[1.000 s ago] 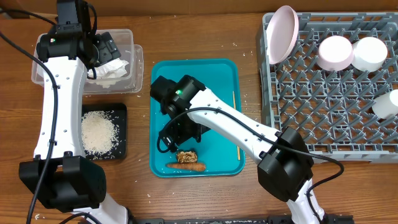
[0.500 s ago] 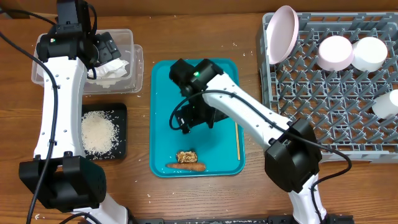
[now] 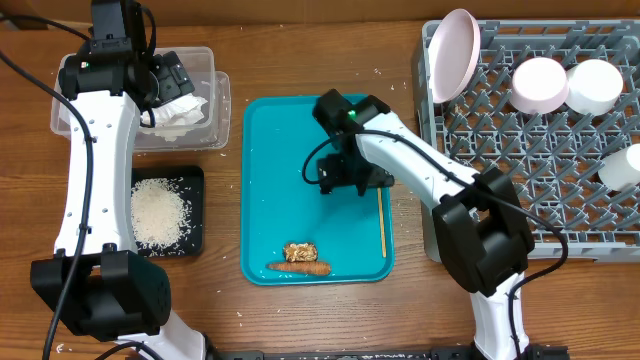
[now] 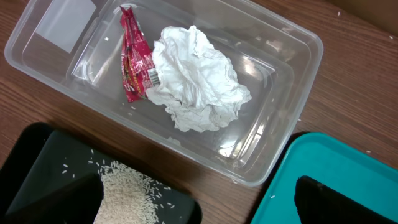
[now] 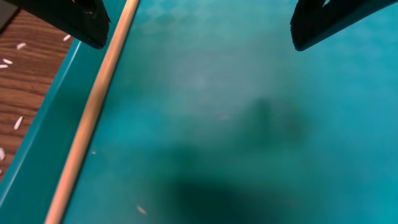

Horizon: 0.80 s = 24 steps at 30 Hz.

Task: Sort waste into correct bins and load items into the dishwasher
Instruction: 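Lower the right gripper and pinch the wooden skewer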

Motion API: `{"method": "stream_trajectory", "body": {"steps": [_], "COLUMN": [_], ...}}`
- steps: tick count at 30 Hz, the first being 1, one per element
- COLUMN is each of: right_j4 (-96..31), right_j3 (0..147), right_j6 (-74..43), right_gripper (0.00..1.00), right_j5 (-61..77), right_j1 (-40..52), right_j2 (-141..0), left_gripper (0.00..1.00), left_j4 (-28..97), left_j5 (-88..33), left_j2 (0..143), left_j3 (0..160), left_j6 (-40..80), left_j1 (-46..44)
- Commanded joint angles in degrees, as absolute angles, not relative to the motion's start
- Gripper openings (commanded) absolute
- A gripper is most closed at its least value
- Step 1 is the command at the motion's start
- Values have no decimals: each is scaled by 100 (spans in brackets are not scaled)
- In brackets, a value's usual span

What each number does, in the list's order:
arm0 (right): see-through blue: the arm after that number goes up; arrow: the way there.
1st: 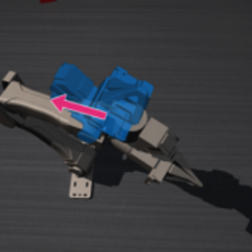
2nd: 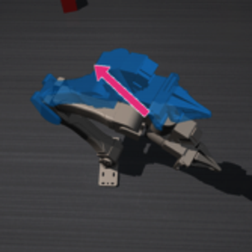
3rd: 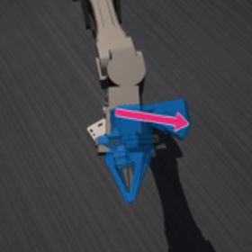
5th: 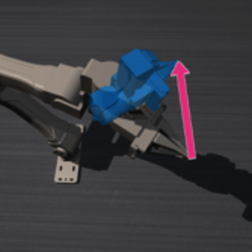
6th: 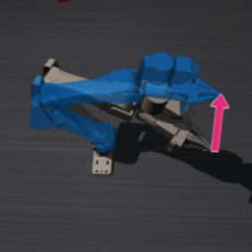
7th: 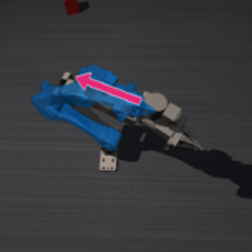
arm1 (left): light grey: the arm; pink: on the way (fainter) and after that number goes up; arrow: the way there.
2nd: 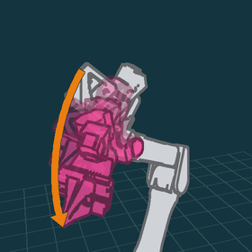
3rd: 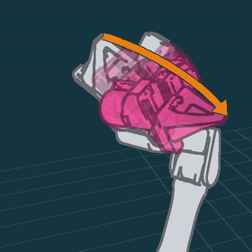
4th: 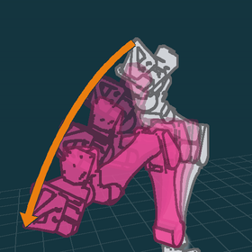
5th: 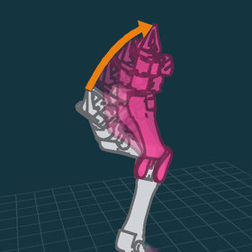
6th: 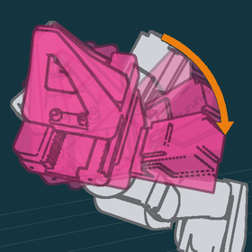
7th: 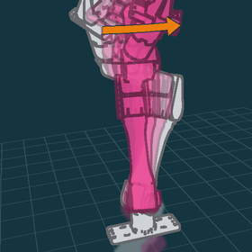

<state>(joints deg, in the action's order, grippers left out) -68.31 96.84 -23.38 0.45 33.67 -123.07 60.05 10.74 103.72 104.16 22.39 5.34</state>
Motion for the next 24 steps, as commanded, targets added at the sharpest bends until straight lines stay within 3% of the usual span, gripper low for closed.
{"method": "stream_trajectory", "body": {"steps": [1, 24], "right_j4": [-6726, -6569], "right_j3": [9448, 9406], "right_j6": [-2425, -2558], "right_gripper": [95, 95], "right_j5": [266, 261], "right_j1": [3210, 3179], "right_j2": [-12254, -12383], "left_gripper": [100, 100], "left_j4": [5999, 5999], "left_j5": [1048, 1050], "left_j2": [10300, 10300], "left_j3": [10398, 10398], "left_j6": [2335, 2335], "left_j1": [519, 519]}}
